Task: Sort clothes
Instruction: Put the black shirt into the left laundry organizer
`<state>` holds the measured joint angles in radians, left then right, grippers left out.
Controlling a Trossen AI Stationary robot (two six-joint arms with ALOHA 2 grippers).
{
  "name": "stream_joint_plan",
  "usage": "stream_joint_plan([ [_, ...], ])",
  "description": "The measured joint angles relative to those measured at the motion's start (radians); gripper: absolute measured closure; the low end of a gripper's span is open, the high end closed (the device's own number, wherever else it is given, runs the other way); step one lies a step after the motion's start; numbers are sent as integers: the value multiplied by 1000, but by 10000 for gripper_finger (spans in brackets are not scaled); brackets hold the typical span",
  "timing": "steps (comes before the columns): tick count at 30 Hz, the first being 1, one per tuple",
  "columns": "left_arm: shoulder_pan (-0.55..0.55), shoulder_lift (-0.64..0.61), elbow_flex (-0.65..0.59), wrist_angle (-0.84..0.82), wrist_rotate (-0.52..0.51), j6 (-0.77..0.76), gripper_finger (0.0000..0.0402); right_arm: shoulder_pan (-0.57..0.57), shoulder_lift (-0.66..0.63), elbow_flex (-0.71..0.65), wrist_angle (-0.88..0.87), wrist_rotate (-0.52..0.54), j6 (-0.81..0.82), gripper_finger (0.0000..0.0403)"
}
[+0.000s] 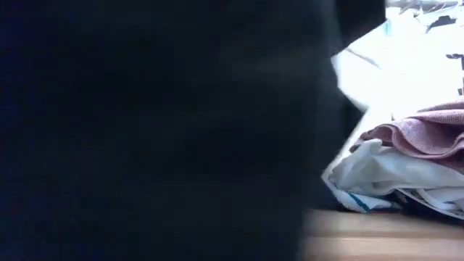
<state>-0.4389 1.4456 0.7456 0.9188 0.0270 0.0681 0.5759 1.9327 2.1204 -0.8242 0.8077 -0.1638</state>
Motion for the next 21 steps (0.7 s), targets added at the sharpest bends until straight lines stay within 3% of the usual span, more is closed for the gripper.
stream_joint_plan([
  [4,4,0,22,14,46,-23,49,-35,0,0,60,-13,-74,395],
  [9,4,0,53,2,42,16,48,-77,0,0,160,-109,-153,395],
  [16,21,-2,106,-150,-84,15,48,-113,0,-1,293,-272,-270,394],
  [21,29,-2,107,-147,-98,30,61,-116,0,-1,324,-326,-283,394],
])
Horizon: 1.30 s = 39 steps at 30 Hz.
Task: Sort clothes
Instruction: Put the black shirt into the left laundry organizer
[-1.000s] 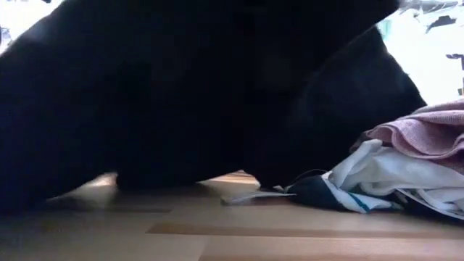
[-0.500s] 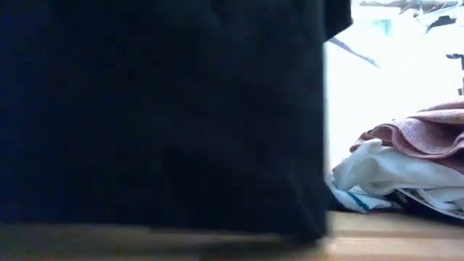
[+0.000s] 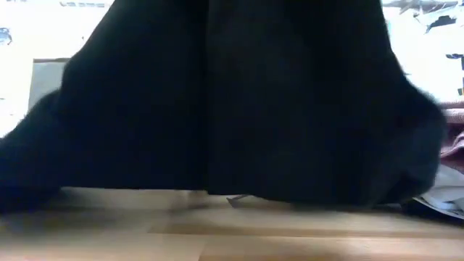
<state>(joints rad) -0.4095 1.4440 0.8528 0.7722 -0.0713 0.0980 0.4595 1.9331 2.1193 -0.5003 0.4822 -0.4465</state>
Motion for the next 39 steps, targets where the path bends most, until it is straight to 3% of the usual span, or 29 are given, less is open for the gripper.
stream_joint_plan([
  [4,0,0,0,1,-4,47,122,8,0,0,1,-14,6,392],
  [7,1,2,0,0,-7,88,212,20,0,0,-5,-17,36,379],
  [11,2,2,0,-2,-8,170,362,39,0,0,-37,-21,86,352],
  [12,1,1,0,-3,-8,191,380,44,0,0,-48,-21,100,347],
  [17,1,-61,29,-132,-68,292,396,68,0,2,-128,4,166,335],
  [23,2,-193,108,-390,-209,410,399,98,0,3,-242,118,215,316],
  [32,1,-404,270,-691,-563,606,400,109,-1,3,-372,316,333,227],
  [36,5,-469,347,-731,-735,724,401,111,1,0,-430,337,385,193],
  [39,32,-498,394,-725,-803,827,401,111,1,0,-441,343,410,185],
])
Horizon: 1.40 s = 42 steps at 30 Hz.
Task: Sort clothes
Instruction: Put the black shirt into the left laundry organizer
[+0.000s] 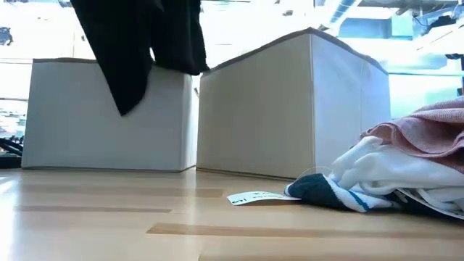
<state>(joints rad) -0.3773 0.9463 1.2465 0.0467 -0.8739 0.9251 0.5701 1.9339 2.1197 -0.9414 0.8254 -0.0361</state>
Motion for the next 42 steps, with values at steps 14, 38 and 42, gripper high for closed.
stream_joint_plan([
  [14,350,-11,131,-3,19,170,401,13,0,0,-7,-9,49,198],
  [38,698,67,-21,-512,152,-247,401,41,0,-11,-67,-21,165,198],
  [42,786,96,-133,-539,222,-321,401,56,0,-11,-81,-26,200,198],
])
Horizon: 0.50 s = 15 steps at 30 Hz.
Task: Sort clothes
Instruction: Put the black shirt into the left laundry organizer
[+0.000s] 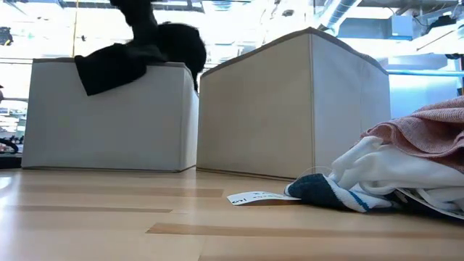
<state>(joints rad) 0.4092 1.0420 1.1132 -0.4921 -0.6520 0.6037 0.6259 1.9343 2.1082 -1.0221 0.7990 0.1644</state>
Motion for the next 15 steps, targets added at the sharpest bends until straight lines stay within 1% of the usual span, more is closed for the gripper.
stream_joint_plan([
  [5,111,45,-132,-1,112,-54,401,24,2,0,-4,0,15,198],
  [9,187,100,-219,1,249,-97,401,33,2,0,-3,0,20,198],
  [15,273,232,-299,-1,386,-123,401,29,2,0,-3,0,22,198],
])
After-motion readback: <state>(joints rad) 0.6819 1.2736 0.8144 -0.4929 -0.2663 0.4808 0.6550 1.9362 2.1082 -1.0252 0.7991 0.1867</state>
